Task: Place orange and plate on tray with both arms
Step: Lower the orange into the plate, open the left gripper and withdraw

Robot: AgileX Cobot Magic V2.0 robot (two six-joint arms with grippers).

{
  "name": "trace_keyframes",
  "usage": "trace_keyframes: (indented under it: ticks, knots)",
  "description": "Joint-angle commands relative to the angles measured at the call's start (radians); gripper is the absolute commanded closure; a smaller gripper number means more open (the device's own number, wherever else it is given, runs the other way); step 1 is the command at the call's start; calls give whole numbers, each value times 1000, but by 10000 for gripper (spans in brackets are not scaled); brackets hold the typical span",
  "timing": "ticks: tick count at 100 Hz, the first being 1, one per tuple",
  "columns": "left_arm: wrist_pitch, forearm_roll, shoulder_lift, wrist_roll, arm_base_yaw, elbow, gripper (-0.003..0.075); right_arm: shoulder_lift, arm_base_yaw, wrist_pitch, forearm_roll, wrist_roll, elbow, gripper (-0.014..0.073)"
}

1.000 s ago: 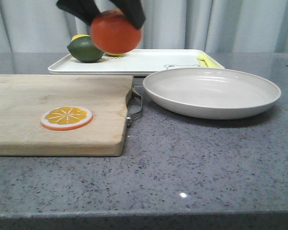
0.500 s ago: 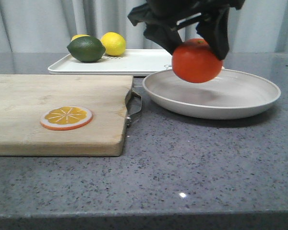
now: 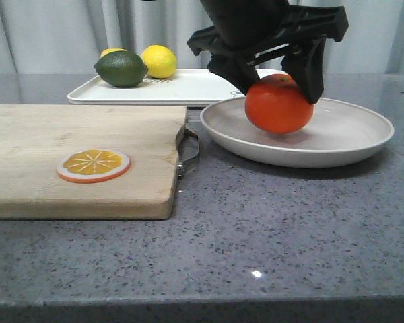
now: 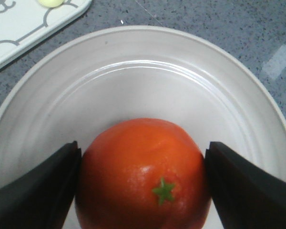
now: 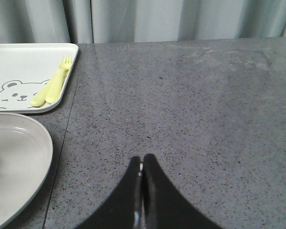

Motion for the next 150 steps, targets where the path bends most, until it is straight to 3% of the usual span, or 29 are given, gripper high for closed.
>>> trace_keyframes:
  ticks: [1,33,84,96,111,129,134,150]
  knots:
    - [-52,-16,-52,0,-5,-35,235,8,-5,-74,-4,-6,-32,660]
    - [-48,-16,-52,0,-5,-37,147,8,-5,-74,-4,-6,-32,660]
    - [58,-16,-70,9,-5,-120,164,8,-5,-73,-4,-6,-32,660]
    - [78,-12,-97,18,-5,-120,260,8,-5,-71,-4,-6,-32,660]
    - [78,6,-146,23,-5,-120,493,8,-5,-71,-4,-6,-32,660]
    - [78,31,-202,23,-3,-120,699,8,-5,-71,-4,-6,-32,660]
    - [78,46,-221,23,-3,-118,739,8,-5,-71,-4,-6,-32,660]
    - [78,87,-280,23,-3,-82,739,8,-5,-71,-4,-6,-32,660]
